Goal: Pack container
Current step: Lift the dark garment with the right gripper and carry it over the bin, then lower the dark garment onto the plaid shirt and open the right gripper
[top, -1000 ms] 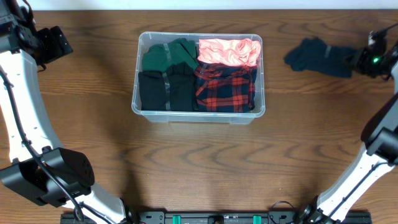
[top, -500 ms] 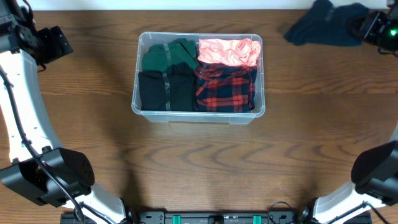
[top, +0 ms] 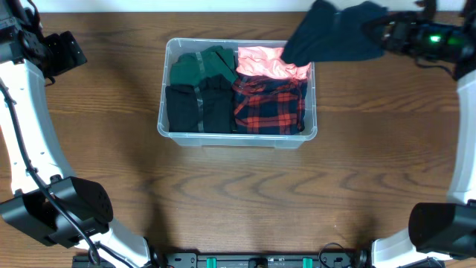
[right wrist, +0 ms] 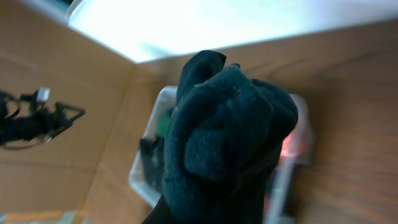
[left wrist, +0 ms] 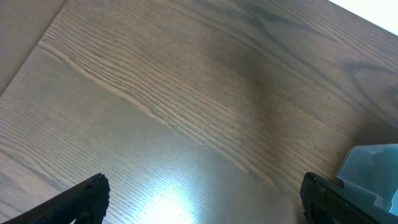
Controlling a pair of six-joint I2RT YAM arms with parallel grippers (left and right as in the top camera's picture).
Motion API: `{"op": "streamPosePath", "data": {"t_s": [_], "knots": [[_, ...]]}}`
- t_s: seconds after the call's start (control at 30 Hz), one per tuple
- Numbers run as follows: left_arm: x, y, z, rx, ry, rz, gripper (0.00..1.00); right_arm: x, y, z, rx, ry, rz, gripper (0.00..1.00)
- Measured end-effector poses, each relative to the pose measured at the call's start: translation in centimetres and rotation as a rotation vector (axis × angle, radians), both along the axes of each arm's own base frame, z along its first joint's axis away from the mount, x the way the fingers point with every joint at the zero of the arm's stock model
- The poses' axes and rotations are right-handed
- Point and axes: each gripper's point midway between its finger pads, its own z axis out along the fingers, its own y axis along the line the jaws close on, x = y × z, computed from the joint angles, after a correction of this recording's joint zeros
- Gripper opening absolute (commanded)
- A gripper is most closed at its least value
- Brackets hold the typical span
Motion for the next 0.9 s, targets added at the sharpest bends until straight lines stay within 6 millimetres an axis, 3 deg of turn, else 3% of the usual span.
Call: {"op": "streamPosePath", "data": {"t_s": [0.3,0.53,0.67,0.9], "knots": [[0.0,0.0,0.0,0.0,0.0,0.0,0.98,-2.1,7.6,0.0,0.05,0.075,0.142,0.01],[0.0,0.0,0.0,0.0,0.0,0.0,0.98,-3.2,10.8,-0.7,0.025,0.128,0.168,0.01],[0.0,0.0,0.0,0.0,0.0,0.0,0.98,-3.4,11.7,-2.5,-0.025,0.16,0.16,0.01],[0.0,0.0,0.0,0.0,0.0,0.0,0.98,-3.9,13.4,-7.8,-0.097,0.225,0.171,0.01]]}}
